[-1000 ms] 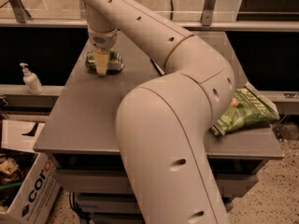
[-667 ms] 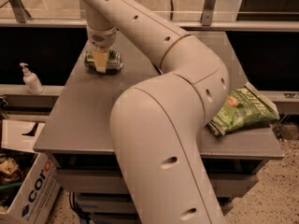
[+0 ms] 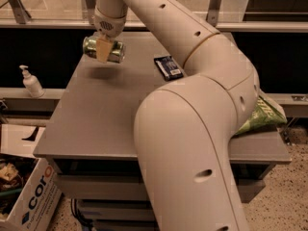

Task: Place green can upright

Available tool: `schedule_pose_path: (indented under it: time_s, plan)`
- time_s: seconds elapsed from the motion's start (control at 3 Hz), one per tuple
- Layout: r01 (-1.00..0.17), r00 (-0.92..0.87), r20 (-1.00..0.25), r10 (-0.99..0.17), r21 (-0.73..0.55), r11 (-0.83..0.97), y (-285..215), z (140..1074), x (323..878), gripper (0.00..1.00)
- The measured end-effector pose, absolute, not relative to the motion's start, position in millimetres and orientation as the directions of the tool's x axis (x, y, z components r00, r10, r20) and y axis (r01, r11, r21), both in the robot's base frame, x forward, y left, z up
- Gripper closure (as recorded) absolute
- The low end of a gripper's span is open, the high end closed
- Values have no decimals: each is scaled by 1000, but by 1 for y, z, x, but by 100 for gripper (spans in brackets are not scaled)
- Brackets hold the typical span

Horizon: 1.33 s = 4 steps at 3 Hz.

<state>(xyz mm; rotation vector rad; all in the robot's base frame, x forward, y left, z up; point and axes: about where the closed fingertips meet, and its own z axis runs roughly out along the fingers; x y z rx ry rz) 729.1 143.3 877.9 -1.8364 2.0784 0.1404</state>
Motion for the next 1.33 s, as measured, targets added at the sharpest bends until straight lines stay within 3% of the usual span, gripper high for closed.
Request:
schedule_pose_path:
  time_s: [0.67, 1.33]
  plan:
    - [-973, -62, -619, -783, -138, 186, 148, 895, 719, 100]
    - [-968, -29, -825, -564, -118, 222, 156, 894, 715, 100]
